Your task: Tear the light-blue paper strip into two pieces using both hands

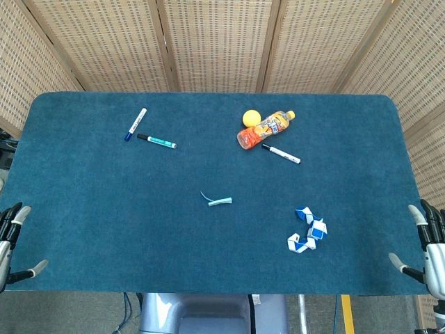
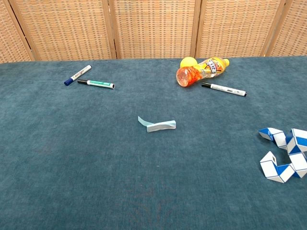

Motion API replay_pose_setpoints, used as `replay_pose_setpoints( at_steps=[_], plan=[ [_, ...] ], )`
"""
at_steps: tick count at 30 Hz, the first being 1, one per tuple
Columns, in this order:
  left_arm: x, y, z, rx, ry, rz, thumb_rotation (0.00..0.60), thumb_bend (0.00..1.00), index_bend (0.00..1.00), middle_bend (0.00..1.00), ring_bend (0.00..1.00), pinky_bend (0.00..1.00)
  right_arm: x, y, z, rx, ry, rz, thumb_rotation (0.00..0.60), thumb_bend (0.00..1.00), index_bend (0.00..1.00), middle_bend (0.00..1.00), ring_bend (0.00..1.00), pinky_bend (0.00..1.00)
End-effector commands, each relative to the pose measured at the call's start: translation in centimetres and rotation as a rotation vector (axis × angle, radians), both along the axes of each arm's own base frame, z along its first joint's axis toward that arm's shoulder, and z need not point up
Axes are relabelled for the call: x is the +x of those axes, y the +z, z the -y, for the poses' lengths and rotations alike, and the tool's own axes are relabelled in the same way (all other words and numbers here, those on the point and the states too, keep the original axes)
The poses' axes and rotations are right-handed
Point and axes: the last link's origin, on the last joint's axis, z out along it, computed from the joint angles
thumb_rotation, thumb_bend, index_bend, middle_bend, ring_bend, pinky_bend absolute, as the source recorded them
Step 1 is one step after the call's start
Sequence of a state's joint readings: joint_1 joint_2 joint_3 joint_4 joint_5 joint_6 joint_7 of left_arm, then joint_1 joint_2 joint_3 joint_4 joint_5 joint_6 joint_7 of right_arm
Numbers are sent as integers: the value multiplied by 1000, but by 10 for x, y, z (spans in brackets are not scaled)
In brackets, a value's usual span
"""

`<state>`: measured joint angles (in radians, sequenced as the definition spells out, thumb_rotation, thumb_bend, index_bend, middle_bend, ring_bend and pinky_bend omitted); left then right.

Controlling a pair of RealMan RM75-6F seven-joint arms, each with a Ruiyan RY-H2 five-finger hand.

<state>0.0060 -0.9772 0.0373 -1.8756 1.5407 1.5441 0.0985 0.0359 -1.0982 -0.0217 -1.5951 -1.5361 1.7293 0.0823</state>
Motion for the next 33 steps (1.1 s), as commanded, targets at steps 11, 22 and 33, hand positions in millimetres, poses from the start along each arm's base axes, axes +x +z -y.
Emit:
replay_pose_setpoints(
  at_steps=[11,22,33],
  plan=[
    [-2,-1,-4,-20,-6,14,600,0,0,0,0,0,13,-15,13,52,28,-43,600,0,0,0,0,0],
    [0,-10,-9,-11,-38,-10,600,0,0,0,0,0,122,-67,102,283,233,-113,600,0,21,0,0,0],
    [-6,-21,-23,-37,18,-42,600,0,0,0,0,0,205,-159,163,435,288,-100,600,98,421,0,0,0]
  ],
)
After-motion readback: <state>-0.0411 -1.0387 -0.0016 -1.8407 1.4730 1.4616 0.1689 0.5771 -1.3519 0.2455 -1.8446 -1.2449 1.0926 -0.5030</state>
